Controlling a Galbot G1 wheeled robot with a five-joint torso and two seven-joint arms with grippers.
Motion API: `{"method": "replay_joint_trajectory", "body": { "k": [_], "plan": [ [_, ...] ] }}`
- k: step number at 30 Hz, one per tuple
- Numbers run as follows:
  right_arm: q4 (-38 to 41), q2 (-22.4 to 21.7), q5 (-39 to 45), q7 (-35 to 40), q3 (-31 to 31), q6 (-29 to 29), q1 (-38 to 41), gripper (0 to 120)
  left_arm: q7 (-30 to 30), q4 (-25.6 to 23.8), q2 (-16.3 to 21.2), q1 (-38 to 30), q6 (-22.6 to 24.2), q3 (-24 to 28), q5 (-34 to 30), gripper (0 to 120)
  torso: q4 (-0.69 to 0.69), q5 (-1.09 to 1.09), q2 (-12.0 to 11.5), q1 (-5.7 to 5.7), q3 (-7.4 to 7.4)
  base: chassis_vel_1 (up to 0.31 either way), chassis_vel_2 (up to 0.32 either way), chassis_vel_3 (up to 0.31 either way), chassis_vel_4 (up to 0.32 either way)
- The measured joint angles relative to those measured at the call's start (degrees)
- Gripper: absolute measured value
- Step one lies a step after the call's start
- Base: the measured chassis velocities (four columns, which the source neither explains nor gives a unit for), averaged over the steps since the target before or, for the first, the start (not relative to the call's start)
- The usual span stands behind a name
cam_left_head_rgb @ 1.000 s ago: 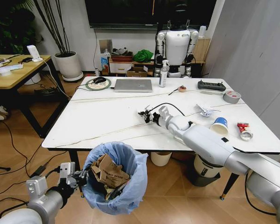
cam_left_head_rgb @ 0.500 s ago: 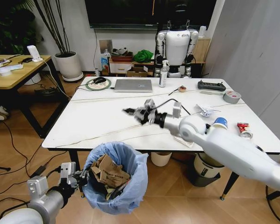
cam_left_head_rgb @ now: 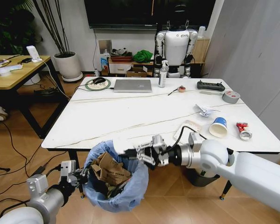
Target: Pick up the trash bin and place the trash from the table into it.
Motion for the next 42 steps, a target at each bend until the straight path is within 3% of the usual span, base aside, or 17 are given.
{"method": "replay_joint_trajectory", "body": {
  "k": [5, 9, 12, 15, 25, 31, 33, 37, 41, 42],
  "plan": [
    [-0.7, 0.3, -0.4, -0.2, -0.5, 0.4, 0.6, 1, 0.0, 0.0, -0.2, 0.0, 0.0, 0.1, 0.0, 0, -0.01, 0.00, 0.0, 0.01, 0.00, 0.000, 0.000, 0.000, 0.000],
    [-1.7, 0.3, -1.0, -0.6, -0.6, 0.6, 0.6, 20, 0.0, -0.2, -0.2, 0.1, 0.0, 0.1, 0.0, 0, -0.01, 0.00, 0.0, 0.01, 0.00, 0.000, 0.000, 0.000, 0.000],
    [-2.1, 0.4, -1.2, -0.6, -0.6, 0.7, 0.5, 27, 0.0, -0.2, -0.2, 0.0, 0.0, 0.2, 0.1, 0, -0.01, 0.01, 0.0, 0.01, 0.00, 0.000, 0.000, 0.000, 0.000],
    [-2.2, 1.0, -1.1, -0.3, -0.5, 0.7, 0.7, 42, 0.0, -0.2, -0.4, 0.0, 0.0, 0.3, 0.2, 0, -0.01, 0.00, 0.0, 0.01, 0.00, 0.000, 0.000, 0.000, 0.000],
    [-3.9, 0.5, -1.6, 1.9, 1.9, 1.3, -0.3, 75, 0.0, -0.5, -0.6, 0.2, 0.0, 0.3, 0.7, 0, -0.02, 0.01, 0.0, 0.01, 0.00, 0.000, 0.000, 0.000, 0.000],
    [-7.0, 0.4, -1.8, 9.6, 9.6, -0.1, -3.4, 94, 0.2, -0.5, -1.2, 0.7, 0.0, 0.3, 1.8, 0, 0.00, 0.00, 0.0, 0.01, 0.00, 0.000, 0.000, 0.000, 0.000],
    [-9.0, 0.0, -1.9, 15.0, 15.5, -1.2, -6.6, 99, 0.3, -0.3, -1.3, 0.7, 0.0, 0.6, 2.1, 0, 0.01, 0.02, 0.0, 0.01, 0.01, 0.000, 0.000, 0.000, 0.000],
    [-11.0, -4.4, -3.7, 20.8, 29.2, -1.1, -16.3, 100, 0.3, -0.1, -0.9, 0.3, 0.0, 0.7, 2.0, 0, -0.03, 0.01, 0.0, 0.01, 0.01, 0.000, 0.000, 0.000, 0.000],
    [-10.6, -6.6, -8.2, 25.8, 33.3, 0.2, -22.2, 100, 0.5, 0.0, -1.6, 0.7, 0.0, 0.7, 2.3, 0, -0.10, 0.01, 0.0, 0.01, 0.00, 0.000, 0.000, 0.000, 0.000],
    [-10.2, -6.7, -9.3, 27.2, 34.0, 0.7, -23.7, 100, 0.6, -0.1, -2.3, 1.1, 0.0, 0.7, 2.7, 0, -0.06, 0.03, 0.0, 0.01, 0.01, 0.000, 0.000, 0.000, 0.000]
  ]
}}
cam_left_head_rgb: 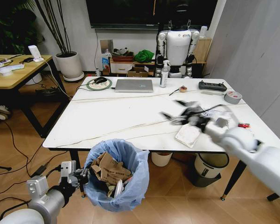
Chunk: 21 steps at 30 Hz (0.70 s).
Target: Pick up the trash bin and place the trash from the table into it.
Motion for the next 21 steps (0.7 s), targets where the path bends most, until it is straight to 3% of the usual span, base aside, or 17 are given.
{"method": "replay_joint_trajectory", "body": {
  "k": [4, 9, 21],
  "plan": [
    [2.5, 0.8, -3.3, 7.5, 0.6, -1.4, -3.5, 100, 0.0, -0.3, -0.6, -0.1, 0.0, 0.1, 0.3, 0, 0.07, -0.01, 0.0, -0.01, -0.01, 0.000, 0.000, 0.000, 0.000],
    [5.1, 2.2, -8.8, 18.6, -1.6, -8.0, -5.4, 100, -0.1, -0.4, -0.2, -0.1, 0.0, 0.0, 0.3, 0, 0.06, -0.01, 0.0, 0.00, 0.00, 0.000, 0.000, 0.000, 0.000],
    [11.7, 4.0, -8.8, 35.8, -6.2, -21.8, -3.3, 100, -0.1, -0.6, -0.2, 0.1, -0.1, -0.5, 0.2, 0, 0.05, -0.03, 0.0, 0.00, 0.00, 0.000, 0.000, 0.000, 0.000]
  ]
}}
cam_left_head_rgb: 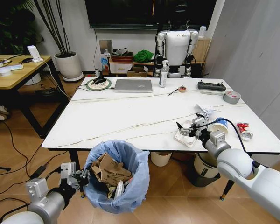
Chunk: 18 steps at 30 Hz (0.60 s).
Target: Pick up the trash bin and place the trash from the table into it.
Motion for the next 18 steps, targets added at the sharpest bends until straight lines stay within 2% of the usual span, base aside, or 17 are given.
{"method": "replay_joint_trajectory", "body": {
  "k": [3, 5, 7, 18],
  "plan": [
    [2.2, 0.8, 1.5, 5.2, -2.5, -3.8, 1.0, 100, -0.1, 0.0, 0.0, -0.1, 0.0, 0.0, 0.0, 0, -0.01, 0.00, 0.0, 0.00, 0.00, 0.000, 0.000, 0.000, 0.000],
    [2.5, 1.0, 1.8, 6.1, -3.1, -4.6, 1.3, 100, -0.1, 0.0, 0.0, -0.1, 0.0, 0.0, 0.0, 0, 0.00, 0.00, 0.0, 0.00, 0.00, 0.000, 0.000, 0.000, 0.000],
    [2.9, 2.8, 2.8, 9.3, -5.6, -7.8, 2.9, 100, -0.2, 0.2, 0.1, -0.3, 0.0, 0.1, -0.1, 0, 0.00, 0.00, 0.0, 0.00, 0.00, 0.000, 0.000, 0.000, 0.000],
    [-2.5, 7.6, 1.6, 11.2, -8.2, -11.3, 4.6, 100, -0.3, 0.4, 0.1, -0.3, -0.1, -0.2, -0.4, 0, 0.00, 0.01, 0.0, 0.00, 0.01, 0.000, 0.000, 0.000, 0.000]
  ]
}}
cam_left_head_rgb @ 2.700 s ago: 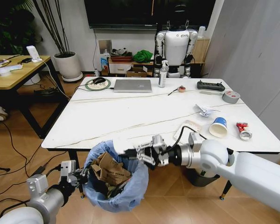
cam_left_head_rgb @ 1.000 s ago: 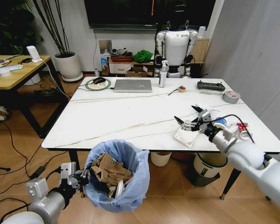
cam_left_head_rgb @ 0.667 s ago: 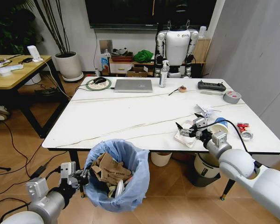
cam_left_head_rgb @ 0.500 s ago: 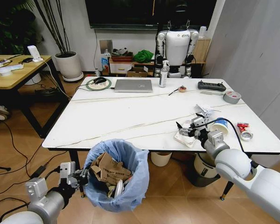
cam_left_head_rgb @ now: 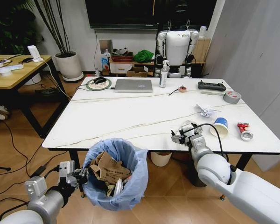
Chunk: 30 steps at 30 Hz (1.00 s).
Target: Pick up the trash bin and place the trash from the table into it.
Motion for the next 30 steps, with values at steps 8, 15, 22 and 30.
{"method": "replay_joint_trajectory", "body": {
  "k": [8, 15, 22, 30],
  "plan": [
    [-0.6, 0.5, -0.9, 1.2, 0.0, -2.2, -0.7, 100, 0.0, 0.1, 0.0, -0.1, 0.0, -0.1, -0.1, 0, -0.01, 0.00, 0.0, 0.00, 0.00, 0.000, 0.000, 0.000, 0.000],
    [-0.9, 0.2, -2.0, 2.0, 0.4, -3.1, -1.9, 100, 0.0, 0.1, -0.1, -0.2, 0.0, 0.0, -0.1, 0, -0.01, 0.00, 0.0, 0.00, 0.00, 0.000, 0.000, 0.000, 0.000],
    [-1.4, 0.0, -2.9, 2.1, 1.0, -3.3, -2.2, 100, 0.1, 0.2, 0.0, -0.4, 0.0, 0.2, -0.1, 0, 0.00, 0.00, 0.0, 0.00, 0.00, 0.000, 0.000, 0.000, 0.000],
    [-2.5, 0.8, -4.2, 2.1, 1.0, -3.3, -2.2, 100, 0.1, 0.3, 0.5, -0.6, -0.1, 0.0, -0.5, 0, 0.00, 0.00, 0.0, 0.00, 0.00, 0.000, 0.000, 0.000, 0.000]
  ]
}}
